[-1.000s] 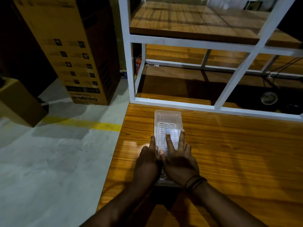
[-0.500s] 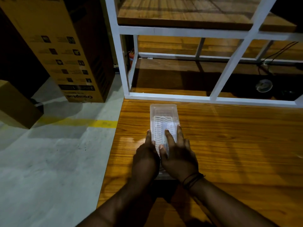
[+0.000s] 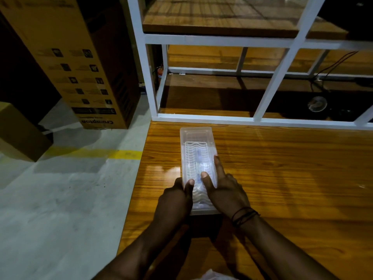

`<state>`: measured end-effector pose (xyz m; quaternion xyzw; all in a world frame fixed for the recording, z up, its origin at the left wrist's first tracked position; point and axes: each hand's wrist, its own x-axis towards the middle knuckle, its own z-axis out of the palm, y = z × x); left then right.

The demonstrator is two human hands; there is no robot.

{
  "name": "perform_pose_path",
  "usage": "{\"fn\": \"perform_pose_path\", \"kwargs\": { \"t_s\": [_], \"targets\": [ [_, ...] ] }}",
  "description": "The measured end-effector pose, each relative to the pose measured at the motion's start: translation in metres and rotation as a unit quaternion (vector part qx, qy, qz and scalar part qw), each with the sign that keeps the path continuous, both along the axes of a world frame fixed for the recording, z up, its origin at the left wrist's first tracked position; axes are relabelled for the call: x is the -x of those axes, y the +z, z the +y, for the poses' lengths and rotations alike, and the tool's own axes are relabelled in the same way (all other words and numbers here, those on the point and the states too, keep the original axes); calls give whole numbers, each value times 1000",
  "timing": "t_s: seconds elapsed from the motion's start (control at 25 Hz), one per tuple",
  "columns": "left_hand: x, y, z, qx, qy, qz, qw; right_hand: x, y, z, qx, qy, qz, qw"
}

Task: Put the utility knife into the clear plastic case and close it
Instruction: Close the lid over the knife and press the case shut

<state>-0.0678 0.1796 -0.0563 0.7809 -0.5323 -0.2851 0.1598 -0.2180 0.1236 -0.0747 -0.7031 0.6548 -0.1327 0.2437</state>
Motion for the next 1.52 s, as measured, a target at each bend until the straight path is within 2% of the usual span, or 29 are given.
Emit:
{"fn": "perform_pose_path", "kwargs": {
  "t_s": [0.16, 0.24, 0.36, 0.44, 0.72, 0.8, 0.92, 1.04, 1.12, 1.2, 1.32, 1.52],
  "targets": [
    [1, 4, 0, -6, 25, 62, 998, -2, 1, 7, -33, -35, -44, 998],
    [0, 7, 3, -20, 46, 126, 991, 1, -1, 11, -49, -44, -62, 996],
    [-3, 7, 8, -46, 130, 317, 938, 4, 0, 11, -53, -38, -51, 997],
    [-6, 5, 12, -49, 165, 391, 904, 4, 0, 10, -52, -37, -54, 997],
    [-11, 8, 11, -7, 131, 425, 896, -3, -7, 20, 10, -40, -88, 995],
    [-12, 8, 12, 3, 104, 395, 913, -3, -10, 22, 35, -38, -75, 996],
    [-10, 10, 14, 11, 44, 287, 957, -4, -11, 24, 46, -41, -46, 997],
    [-16, 15, 5, -13, -21, 184, 983, -6, -3, 26, 49, -34, 51, 997],
    [-23, 22, -11, -62, -97, 64, 991, -7, 1, 29, 119, 6, 132, 984],
    [-29, 29, -30, -115, -155, -42, 980, -5, 5, 22, 143, 76, 166, 973],
    [-35, 39, -57, -175, -214, -134, 952, -1, 9, -6, 60, 160, 146, 975],
    [-41, 47, -91, -214, -275, -260, 900, -12, 6, -52, 56, 173, 136, 974]
  ]
}}
